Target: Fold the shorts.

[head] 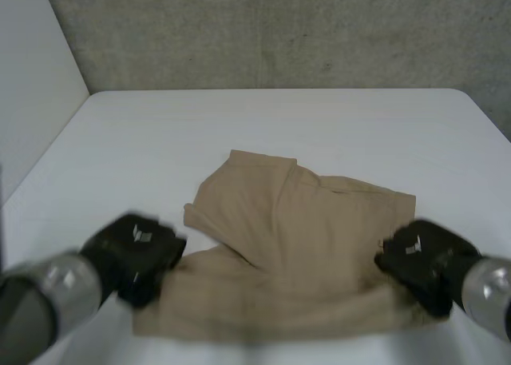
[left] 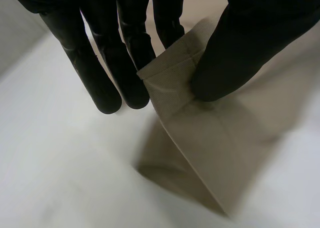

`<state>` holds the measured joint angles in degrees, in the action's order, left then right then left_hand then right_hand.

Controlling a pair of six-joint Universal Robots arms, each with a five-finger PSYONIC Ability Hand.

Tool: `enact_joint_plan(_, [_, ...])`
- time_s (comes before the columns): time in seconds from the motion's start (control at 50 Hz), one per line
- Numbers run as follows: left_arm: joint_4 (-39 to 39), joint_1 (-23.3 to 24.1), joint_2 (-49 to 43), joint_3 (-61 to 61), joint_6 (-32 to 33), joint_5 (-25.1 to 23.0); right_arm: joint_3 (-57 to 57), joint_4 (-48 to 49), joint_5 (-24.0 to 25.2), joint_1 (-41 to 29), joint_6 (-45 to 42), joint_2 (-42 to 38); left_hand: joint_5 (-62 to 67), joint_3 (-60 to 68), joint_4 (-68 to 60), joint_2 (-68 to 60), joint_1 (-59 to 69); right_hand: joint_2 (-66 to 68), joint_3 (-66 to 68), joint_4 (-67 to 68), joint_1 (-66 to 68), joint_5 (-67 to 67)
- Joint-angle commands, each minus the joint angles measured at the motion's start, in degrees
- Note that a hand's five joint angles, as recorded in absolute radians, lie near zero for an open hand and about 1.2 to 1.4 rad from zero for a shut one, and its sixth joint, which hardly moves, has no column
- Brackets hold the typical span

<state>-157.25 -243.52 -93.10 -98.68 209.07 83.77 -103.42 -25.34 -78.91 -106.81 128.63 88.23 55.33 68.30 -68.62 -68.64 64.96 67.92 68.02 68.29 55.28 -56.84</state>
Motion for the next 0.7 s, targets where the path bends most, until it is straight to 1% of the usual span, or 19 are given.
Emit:
enact_joint_plan(0.02, [-15.1,0.6,-19.0,17.3,-0.6,1.2,6.2,12.3,-6.6,-0.5,6.5,-7.5,14.7,11.7,-11.4,-11.4,15.0,12.1,12.0,11.7,24.7,-13.2])
enact_joint_plan(0.06, [-17.1,1.1,-22.5,20.4,-0.4,1.8,7.0,15.2,-8.5,-0.5,7.1,-9.5,14.7,11.7,-11.4,-11.4,15.0,12.1,12.0,11.7,24.7,-13.2])
enact_joint_plan(0.08, [-19.5,1.4,-26.0,23.3,-0.4,2.8,7.8,19.0,-10.0,-0.5,7.2,-11.9,14.7,11.7,-11.4,-11.4,15.0,12.1,12.0,11.7,24.7,-13.2])
enact_joint_plan(0.14, [-25.4,2.0,-31.1,26.7,-0.2,4.4,7.5,26.3,-12.6,-0.5,7.2,-14.5,14.7,11.7,-11.4,-11.4,15.0,12.1,12.0,11.7,24.7,-13.2])
enact_joint_plan(0.16, [-30.6,2.6,-33.9,28.3,-0.1,5.6,7.0,32.0,-14.4,-0.8,7.2,-15.8,14.7,11.7,-11.4,-11.4,15.0,12.1,12.0,11.7,24.7,-13.2])
enact_joint_plan(0.22, [-38.4,3.1,-36.6,29.3,0.2,7.5,6.0,40.2,-17.1,-1.6,6.7,-17.4,14.7,11.7,-11.4,-11.4,15.0,12.1,12.0,11.7,24.7,-13.2])
enact_joint_plan(0.24, [-42.8,3.2,-38.2,29.8,0.9,8.1,5.7,44.6,-18.0,-2.4,6.5,-18.4,14.7,11.7,-11.4,-11.4,15.0,12.1,12.0,11.7,24.7,-13.2])
enact_joint_plan(0.3, [-48.1,3.1,-40.9,30.4,3.1,8.2,5.6,49.9,-18.6,-3.2,5.9,-20.4,14.7,11.7,-11.4,-11.4,15.0,12.1,12.0,11.7,24.7,-13.2])
enact_joint_plan(0.32, [-50.4,3.1,-42.7,31.3,4.8,8.2,5.9,52.4,-18.6,-3.3,5.4,-21.9,14.7,11.7,-11.4,-11.4,15.0,12.1,12.0,11.7,24.7,-13.2])
enact_joint_plan(0.38, [-53.0,3.0,-45.6,33.0,7.1,8.2,7.2,55.9,-18.5,-3.4,4.4,-25.4,14.7,11.7,-11.4,-11.4,15.0,12.1,12.0,11.7,24.7,-13.2])
enact_joint_plan(0.46, [-54.8,2.6,-49.3,35.7,7.7,8.0,10.2,58.3,-18.3,-3.6,4.0,-29.0,14.7,11.7,-11.4,-11.4,15.0,12.1,12.0,11.7,24.7,-13.2])
enact_joint_plan(0.52, [-56.5,2.6,-50.9,37.0,7.7,7.7,12.2,58.3,-18.3,-3.8,4.0,-31.3,14.7,11.7,-11.4,-11.4,15.0,12.1,12.0,11.7,24.7,-13.2])
enact_joint_plan(0.6, [-60.1,2.6,-52.9,37.5,7.7,5.8,14.9,58.2,-19.0,-3.8,4.4,-34.4,14.7,11.7,-11.4,-11.4,15.0,12.1,12.0,11.7,24.7,-13.2])
enact_joint_plan(0.62, [-62.1,2.7,-53.2,37.2,7.7,5.1,15.1,58.3,-19.0,-3.8,4.7,-34.8,14.7,11.7,-11.4,-11.4,15.0,-7.3,-7.4,-7.7,5.3,6.3])
enact_joint_plan(0.66, [-64.1,2.8,-53.2,36.9,7.8,5.2,15.1,58.5,-19.2,-3.8,4.9,-34.8,14.7,11.7,-11.4,-11.4,15.0,-41.0,-41.1,-41.4,-28.4,39.9])
enact_joint_plan(0.68, [-64.8,2.8,-53.2,36.8,7.7,5.4,14.9,58.5,-19.3,-3.8,5.3,-34.5,4.2,1.2,-0.9,-0.9,4.6,-57.9,-58.0,-58.3,-45.3,56.8])
enact_joint_plan(0.7, [-65.8,3.2,-53.0,36.3,7.8,5.8,14.7,58.7,-19.3,-3.8,5.8,-34.3,-29.2,-32.2,32.5,32.5,-28.8,-57.9,-58.0,-58.3,-45.3,56.8])
